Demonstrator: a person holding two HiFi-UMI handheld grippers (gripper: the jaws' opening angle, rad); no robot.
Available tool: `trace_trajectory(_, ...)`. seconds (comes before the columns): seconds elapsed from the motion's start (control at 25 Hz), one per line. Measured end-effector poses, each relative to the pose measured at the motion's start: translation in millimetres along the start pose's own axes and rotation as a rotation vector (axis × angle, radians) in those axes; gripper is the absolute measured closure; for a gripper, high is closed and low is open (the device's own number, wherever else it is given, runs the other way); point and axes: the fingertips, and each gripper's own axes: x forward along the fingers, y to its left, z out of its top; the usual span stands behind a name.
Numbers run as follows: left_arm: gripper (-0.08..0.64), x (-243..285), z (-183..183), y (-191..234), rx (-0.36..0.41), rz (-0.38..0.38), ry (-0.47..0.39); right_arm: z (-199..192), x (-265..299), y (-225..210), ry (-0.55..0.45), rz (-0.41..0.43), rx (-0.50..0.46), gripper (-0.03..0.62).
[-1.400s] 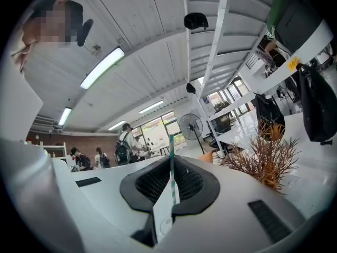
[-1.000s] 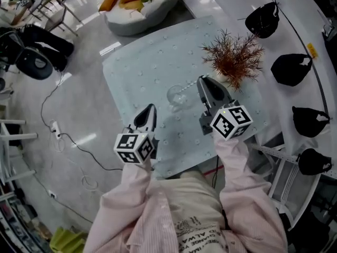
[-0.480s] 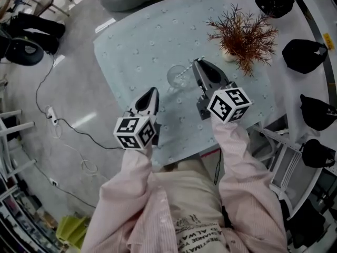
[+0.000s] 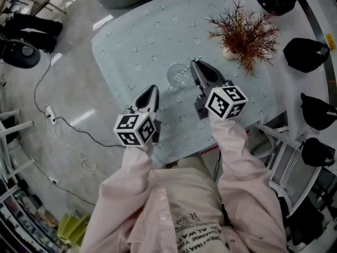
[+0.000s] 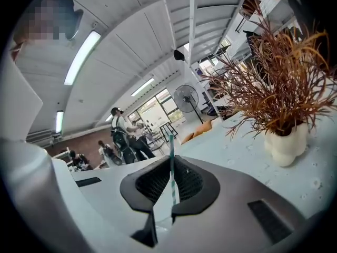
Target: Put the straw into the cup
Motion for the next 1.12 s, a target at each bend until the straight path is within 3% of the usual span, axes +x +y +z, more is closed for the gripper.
trace_trajectory(0.6,0.561,1,-3,-3,-0.004,0.006,0.004,-10,5,-9,0.025,0.000,0.058,0.571)
trace_trajectory(0.8,0.561,-2,-3,-4,-0.001,0.007,0.000,-15,2,-12,0.043,-0.017,0.073,0.515)
trace_trajectory(1.12,0.561,-14,8,-18,0.066,-0.025,-0.021,-18,-18,-7,0.060,-0.038,0.047,0.526)
